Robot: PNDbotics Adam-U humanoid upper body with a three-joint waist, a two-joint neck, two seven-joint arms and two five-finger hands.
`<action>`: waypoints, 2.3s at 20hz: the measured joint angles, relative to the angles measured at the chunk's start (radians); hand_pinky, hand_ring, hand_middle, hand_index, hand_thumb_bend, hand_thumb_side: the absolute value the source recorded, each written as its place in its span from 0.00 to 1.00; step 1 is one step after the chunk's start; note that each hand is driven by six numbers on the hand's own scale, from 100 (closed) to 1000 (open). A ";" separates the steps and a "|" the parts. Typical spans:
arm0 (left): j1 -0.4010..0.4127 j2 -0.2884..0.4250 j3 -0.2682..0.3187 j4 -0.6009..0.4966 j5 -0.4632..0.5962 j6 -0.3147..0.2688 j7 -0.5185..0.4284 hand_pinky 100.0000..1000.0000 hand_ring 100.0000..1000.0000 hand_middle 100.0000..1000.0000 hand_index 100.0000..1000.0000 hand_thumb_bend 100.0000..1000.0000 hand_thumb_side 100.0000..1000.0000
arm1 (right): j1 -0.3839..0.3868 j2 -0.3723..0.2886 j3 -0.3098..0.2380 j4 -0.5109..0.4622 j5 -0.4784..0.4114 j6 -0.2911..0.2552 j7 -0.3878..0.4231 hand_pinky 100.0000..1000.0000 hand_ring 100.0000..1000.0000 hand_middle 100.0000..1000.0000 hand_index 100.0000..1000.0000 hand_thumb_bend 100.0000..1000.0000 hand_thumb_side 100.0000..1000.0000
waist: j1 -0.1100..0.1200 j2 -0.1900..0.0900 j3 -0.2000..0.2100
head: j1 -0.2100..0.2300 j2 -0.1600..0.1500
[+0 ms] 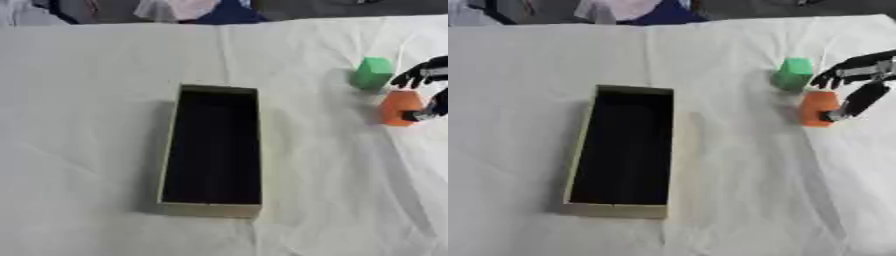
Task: Pick up objects on the table and place them in the box.
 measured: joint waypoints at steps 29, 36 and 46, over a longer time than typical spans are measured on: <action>0.003 -0.001 0.000 0.000 0.000 0.003 -0.012 0.70 0.79 0.74 0.89 0.27 0.96 | 0.052 -0.021 -0.081 -0.315 -0.154 0.045 -0.105 0.60 0.44 0.40 0.60 0.00 0.22 | -0.004 -0.001 -0.001 | 0.000 0.000; 0.003 -0.001 0.000 0.000 0.000 0.003 -0.013 0.70 0.79 0.74 0.89 0.27 0.96 | 0.002 -0.021 -0.027 -0.473 -0.213 0.007 -0.071 0.54 0.42 0.39 0.59 0.02 0.19 | -0.009 -0.007 0.004 | -0.004 0.000; 0.004 -0.001 0.000 0.000 0.000 0.003 -0.019 0.70 0.79 0.74 0.89 0.27 0.96 | -0.138 0.042 0.108 -0.631 -0.275 0.032 0.017 0.52 0.42 0.39 0.58 0.00 0.21 | -0.013 -0.018 0.009 | -0.004 0.000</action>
